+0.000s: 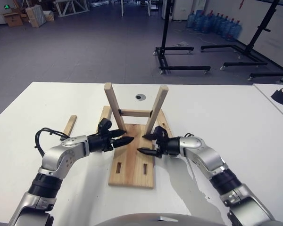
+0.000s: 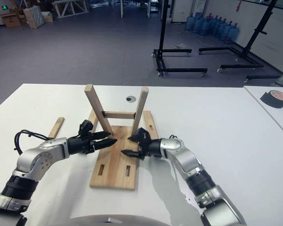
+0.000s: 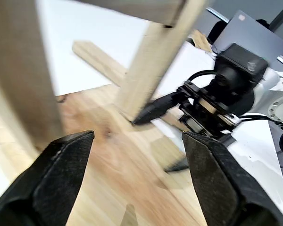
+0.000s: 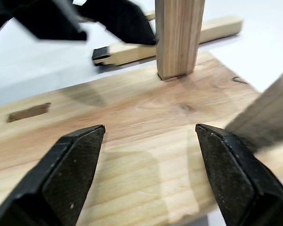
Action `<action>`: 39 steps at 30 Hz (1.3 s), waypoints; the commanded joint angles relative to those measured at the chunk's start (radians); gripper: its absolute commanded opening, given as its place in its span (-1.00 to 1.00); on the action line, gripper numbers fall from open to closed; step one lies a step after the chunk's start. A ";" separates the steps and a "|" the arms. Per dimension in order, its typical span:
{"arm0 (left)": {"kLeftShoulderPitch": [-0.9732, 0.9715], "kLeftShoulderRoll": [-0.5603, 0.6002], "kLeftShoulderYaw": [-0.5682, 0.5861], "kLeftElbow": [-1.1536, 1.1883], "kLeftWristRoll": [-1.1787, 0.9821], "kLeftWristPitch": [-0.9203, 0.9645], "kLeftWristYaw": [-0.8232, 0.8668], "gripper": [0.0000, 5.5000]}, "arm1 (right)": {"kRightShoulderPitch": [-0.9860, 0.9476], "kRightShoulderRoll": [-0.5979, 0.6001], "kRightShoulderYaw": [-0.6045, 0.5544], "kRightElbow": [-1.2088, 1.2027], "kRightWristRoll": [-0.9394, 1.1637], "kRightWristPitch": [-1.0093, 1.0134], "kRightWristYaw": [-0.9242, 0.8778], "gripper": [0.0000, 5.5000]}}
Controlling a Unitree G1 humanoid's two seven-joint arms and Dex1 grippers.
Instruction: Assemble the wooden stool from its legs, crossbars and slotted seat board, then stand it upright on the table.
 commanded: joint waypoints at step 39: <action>0.073 -0.046 0.409 0.554 0.437 -0.548 0.408 0.24 | 0.264 0.136 -0.177 -0.595 0.074 0.252 -0.398 0.29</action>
